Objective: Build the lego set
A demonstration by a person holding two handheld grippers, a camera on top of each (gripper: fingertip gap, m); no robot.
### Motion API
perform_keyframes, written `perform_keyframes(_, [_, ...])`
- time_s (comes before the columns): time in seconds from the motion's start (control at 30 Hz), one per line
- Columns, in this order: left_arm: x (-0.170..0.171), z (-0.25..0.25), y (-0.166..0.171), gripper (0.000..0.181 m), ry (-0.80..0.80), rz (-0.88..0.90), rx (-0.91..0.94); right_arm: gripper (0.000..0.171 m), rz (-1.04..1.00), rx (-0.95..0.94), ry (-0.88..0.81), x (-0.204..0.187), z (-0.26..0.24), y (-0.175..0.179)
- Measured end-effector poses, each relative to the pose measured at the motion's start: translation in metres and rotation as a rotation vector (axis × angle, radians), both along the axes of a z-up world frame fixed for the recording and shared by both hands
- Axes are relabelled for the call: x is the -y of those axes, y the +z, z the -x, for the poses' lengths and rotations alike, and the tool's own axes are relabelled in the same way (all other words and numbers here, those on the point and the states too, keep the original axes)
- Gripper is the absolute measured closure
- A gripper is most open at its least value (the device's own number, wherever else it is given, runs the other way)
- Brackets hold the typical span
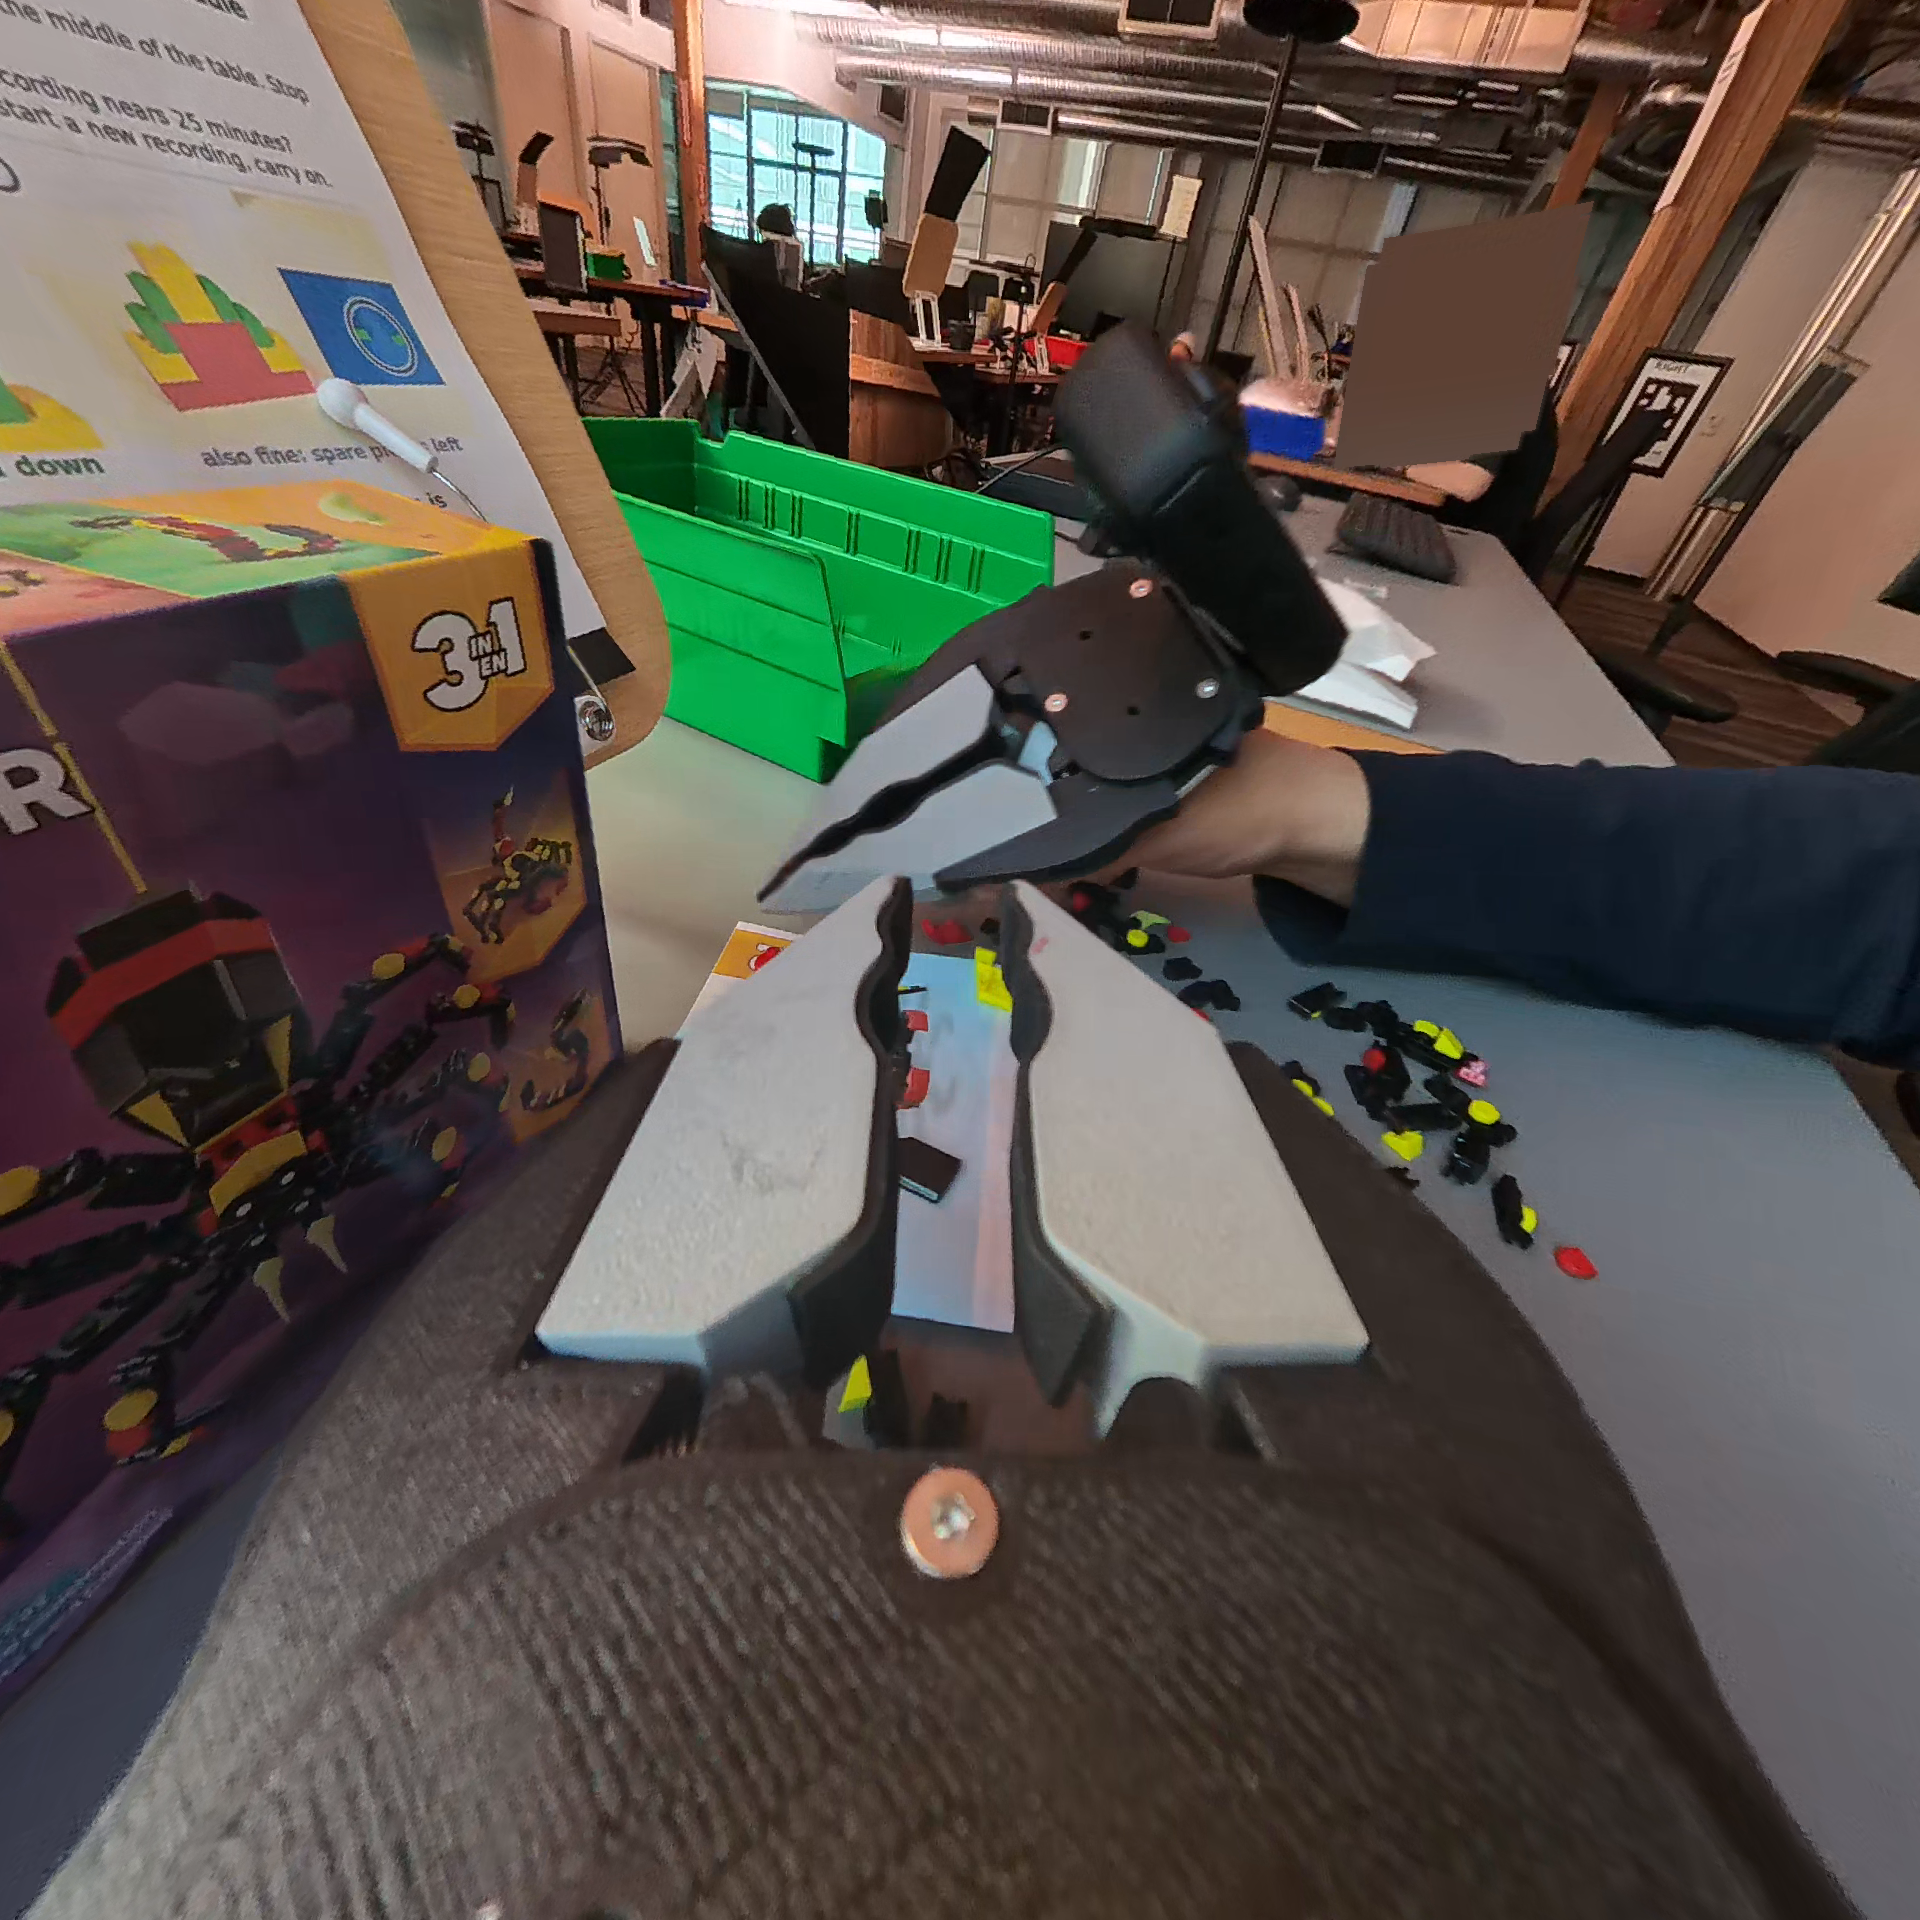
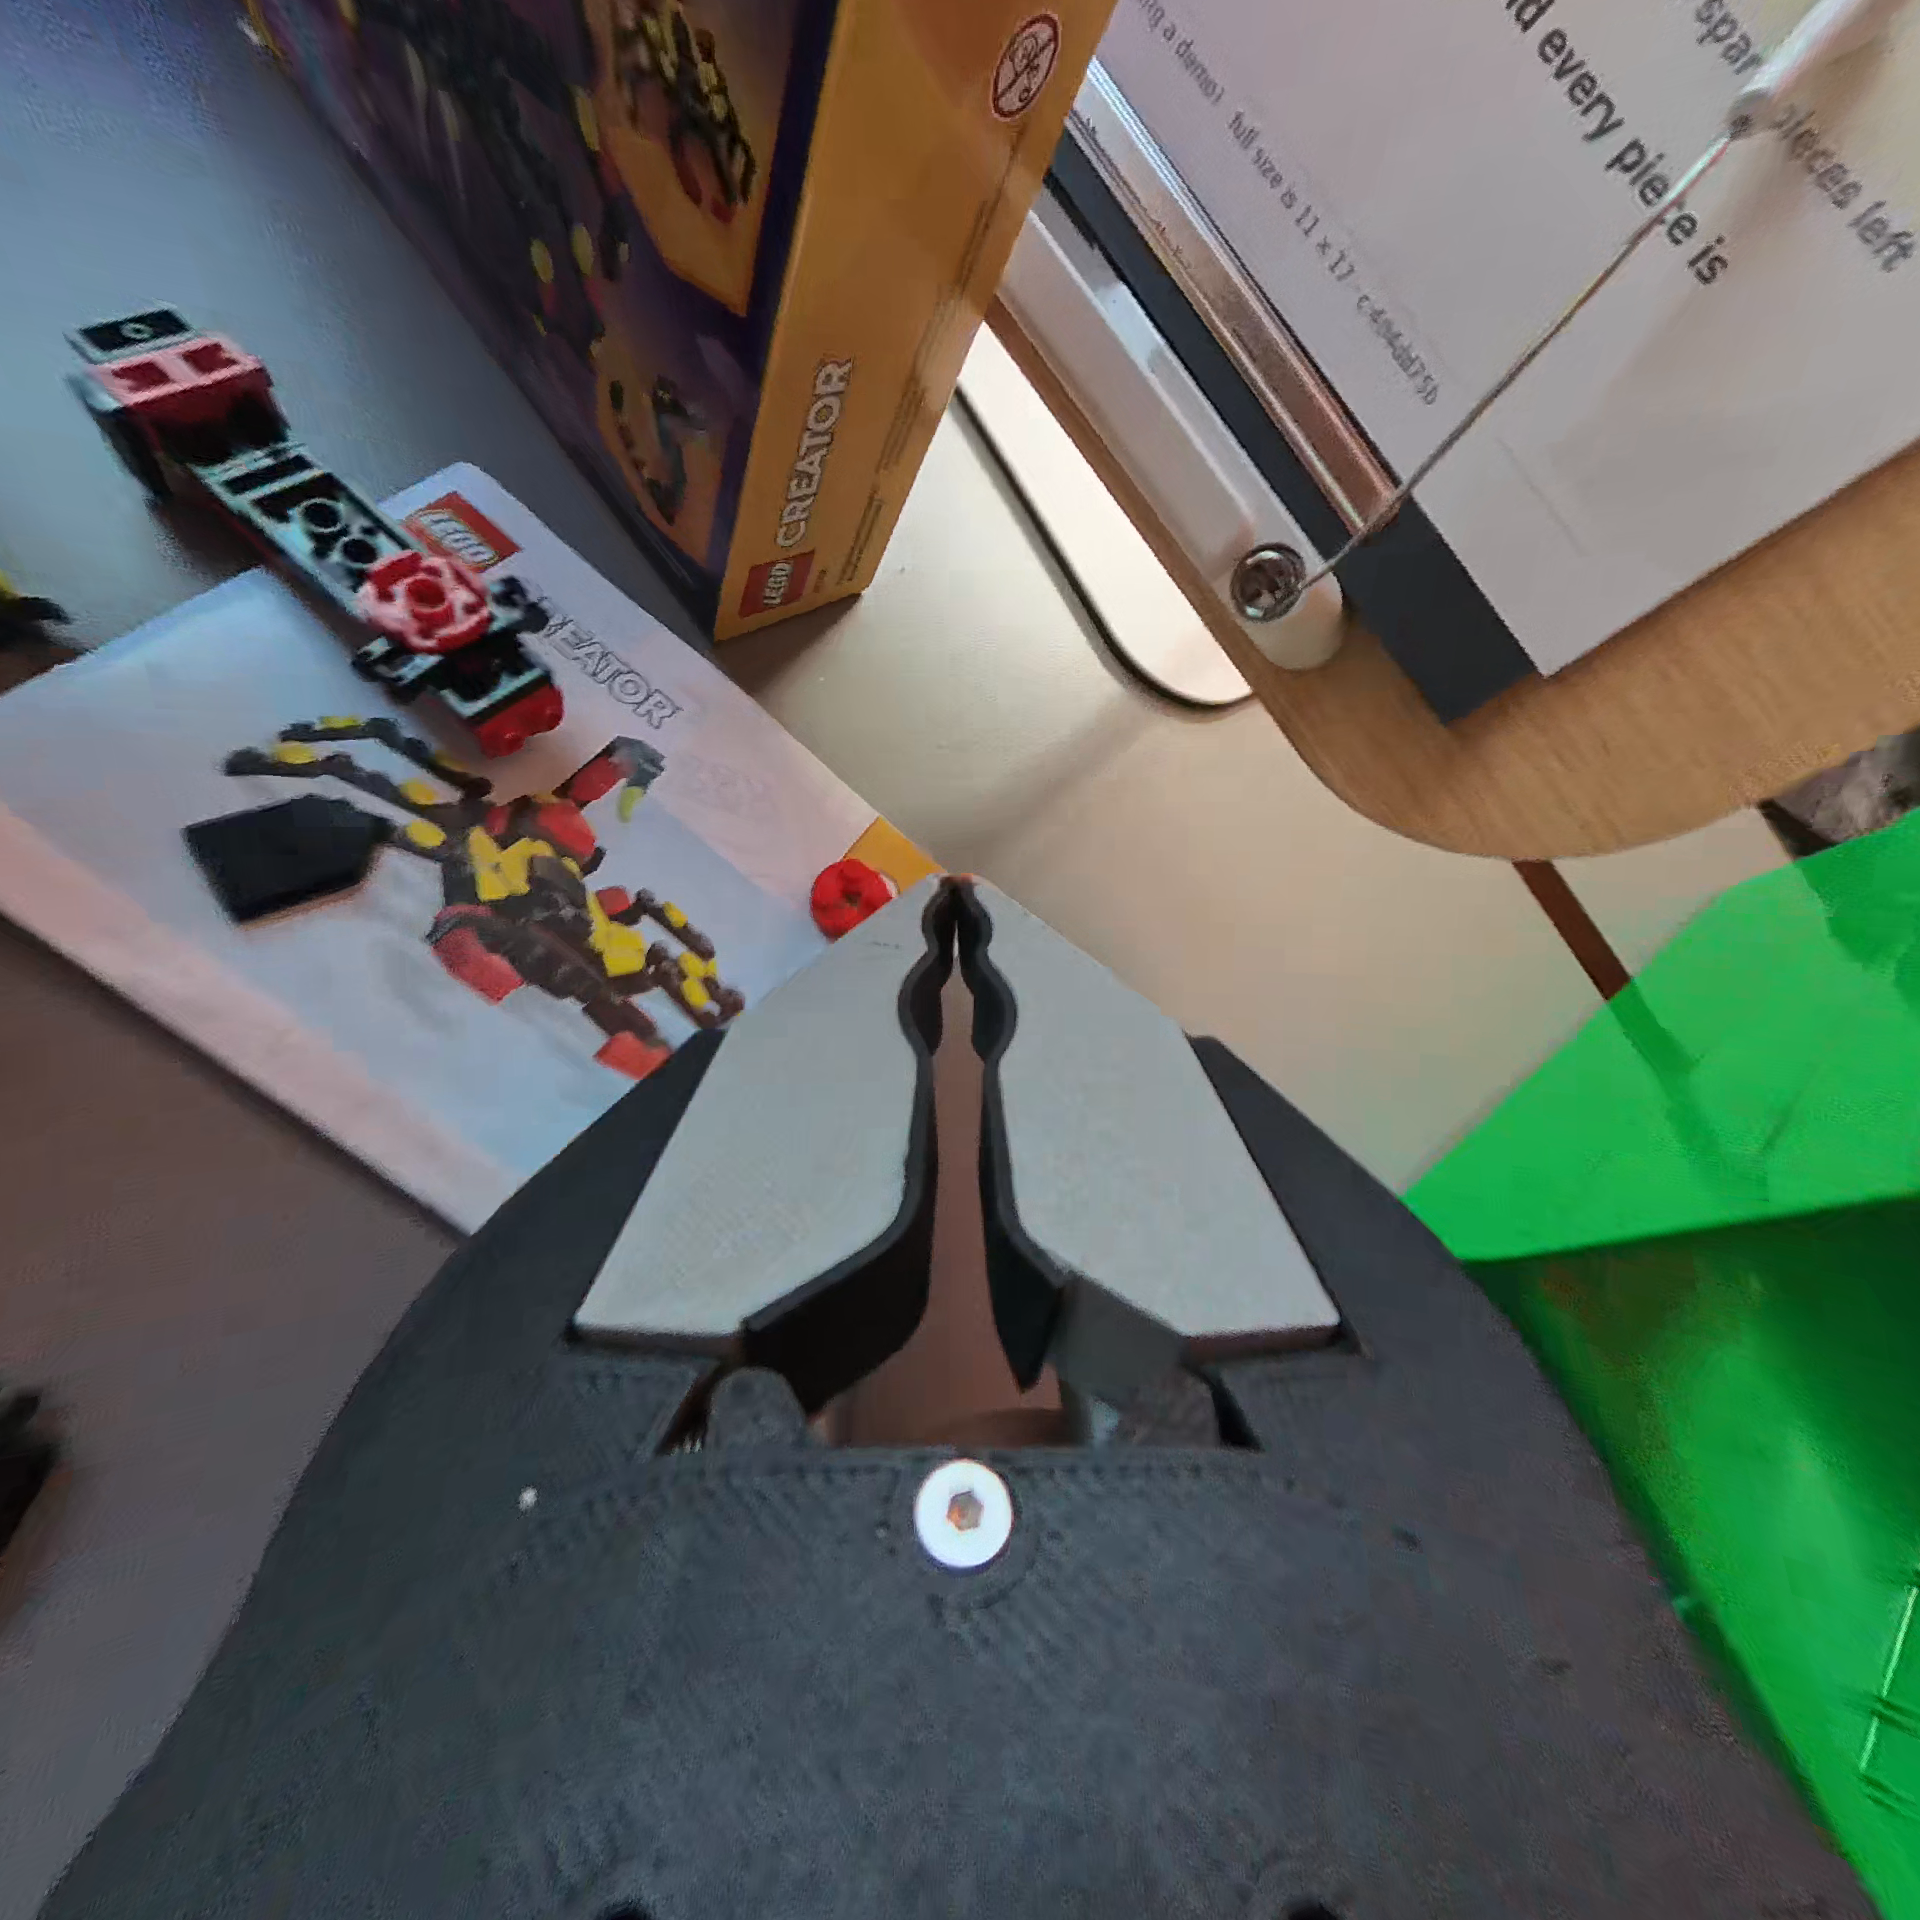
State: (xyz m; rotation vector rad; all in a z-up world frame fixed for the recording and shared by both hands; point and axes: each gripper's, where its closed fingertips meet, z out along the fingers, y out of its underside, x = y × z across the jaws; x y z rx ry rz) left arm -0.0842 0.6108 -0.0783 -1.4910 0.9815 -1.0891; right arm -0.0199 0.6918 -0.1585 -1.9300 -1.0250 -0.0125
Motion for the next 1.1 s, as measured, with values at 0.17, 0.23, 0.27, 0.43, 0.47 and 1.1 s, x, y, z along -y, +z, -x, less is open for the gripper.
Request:
perform_keyframes(0.17, [-0.005,0.004,0.003,0.168,-0.005,0.060,0.050,0.171,0.116,0.049,0.118,0.002,0.016,-0.017])
perform_keyframes(0.23, [-0.006,0.006,0.005,0.169,-0.004,0.073,0.068,0.171,0.343,-0.073,0.418,0.060,0.045,-0.017])
perform_keyframes(0.27, [-0.007,0.007,0.006,0.169,-0.003,0.075,0.074,0.171,0.486,-0.116,0.574,0.098,0.051,-0.012])
perform_keyframes(0.43, [-0.004,0.008,0.009,0.169,-0.014,0.057,0.095,0.171,0.258,-0.274,0.487,0.092,0.029,0.037])
perform_keyframes(0.47, [-0.003,0.009,0.010,0.170,-0.011,0.048,0.098,0.171,0.226,-0.333,0.404,0.082,0.018,0.046])
perform_keyframes(1.1, [-0.029,0.058,0.020,0.181,0.308,-0.221,0.059,0.171,-0.598,0.056,-0.456,0.100,-0.161,0.074])
